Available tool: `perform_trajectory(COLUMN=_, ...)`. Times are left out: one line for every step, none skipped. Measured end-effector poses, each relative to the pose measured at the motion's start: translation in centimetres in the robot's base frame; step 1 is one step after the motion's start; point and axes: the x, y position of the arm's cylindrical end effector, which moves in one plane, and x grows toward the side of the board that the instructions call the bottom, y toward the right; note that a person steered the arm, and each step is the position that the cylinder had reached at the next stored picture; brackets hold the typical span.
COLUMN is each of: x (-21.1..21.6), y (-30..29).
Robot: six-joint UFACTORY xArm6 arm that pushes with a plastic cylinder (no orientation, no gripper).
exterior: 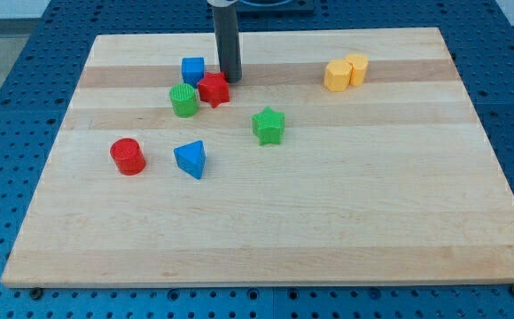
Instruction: Push the red star into the red circle
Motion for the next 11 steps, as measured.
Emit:
perform_trajectory(x=1.7, y=-0.3)
perform_trajectory(x=3.5, y=-1.5)
perform_trajectory(x=3.1, y=-2.4)
perform_trajectory(x=0.9, y=-2.5)
perform_trajectory(x=1.2, y=-2.9)
perform_trajectory(x=3.9, y=-2.3)
perform_trajectory(x=4.7, y=-4.4)
perform_trajectory(x=5.5, y=-7.4)
perform_trajectory(x=8.2, y=-7.4)
perform_trajectory(x=10.2, y=-7.4)
perform_trajectory(x=10.9, y=-8.7)
